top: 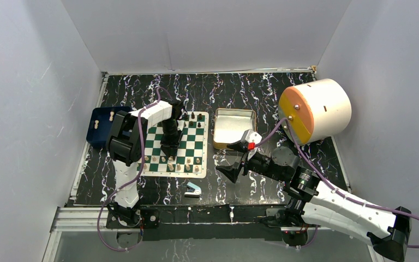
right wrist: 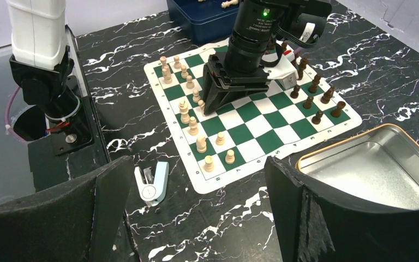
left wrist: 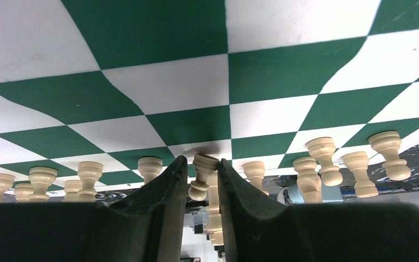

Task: Set up the chess pieces on the board
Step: Place the chess piece on the chessboard.

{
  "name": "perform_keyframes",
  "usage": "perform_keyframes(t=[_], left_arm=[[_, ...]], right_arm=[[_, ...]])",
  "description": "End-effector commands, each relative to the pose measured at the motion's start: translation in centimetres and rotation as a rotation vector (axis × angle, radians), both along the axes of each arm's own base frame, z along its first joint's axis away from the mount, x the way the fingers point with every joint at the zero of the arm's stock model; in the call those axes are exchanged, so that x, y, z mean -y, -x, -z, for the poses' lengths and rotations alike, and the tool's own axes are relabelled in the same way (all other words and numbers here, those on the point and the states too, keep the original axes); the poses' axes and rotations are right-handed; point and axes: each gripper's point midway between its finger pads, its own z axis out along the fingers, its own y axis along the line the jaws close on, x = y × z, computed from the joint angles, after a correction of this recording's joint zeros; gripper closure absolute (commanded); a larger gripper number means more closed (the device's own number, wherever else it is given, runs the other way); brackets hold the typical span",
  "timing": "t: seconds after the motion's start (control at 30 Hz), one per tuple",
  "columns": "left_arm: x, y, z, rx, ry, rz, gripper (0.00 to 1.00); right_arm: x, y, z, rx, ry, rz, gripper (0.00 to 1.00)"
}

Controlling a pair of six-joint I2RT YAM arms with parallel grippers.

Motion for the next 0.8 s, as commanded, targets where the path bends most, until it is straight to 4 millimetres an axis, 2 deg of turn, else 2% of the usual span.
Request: perform_keyframes(t=[0.0, 0.37, 0.53, 0.77], left_arm=[[-0.2, 0.3, -0.4, -0.007, -0.016, 0.014, 0.73], [0.5, -0.5, -1.5, 0.023, 0.01, 0.011, 0.71], [0.6, -0.4, -1.7, 0.025, 0.013, 0.01, 0.75], [0.2, 0.1, -1.8, 0.014, -0.006, 0.023, 0.76]], right_arm=[[0.4, -0.2, -4.3, 0.076, -0.089, 0.016, 0.01], [0.3, -0.2, -4.4, 0.074, -0.094, 0.015, 0.01], [0.4, -0.2, -4.3, 0.071, -0.092, 0.016, 0.01], [0.3, -0.2, -4.3, 0.067, -0.094, 0.016, 0.01]])
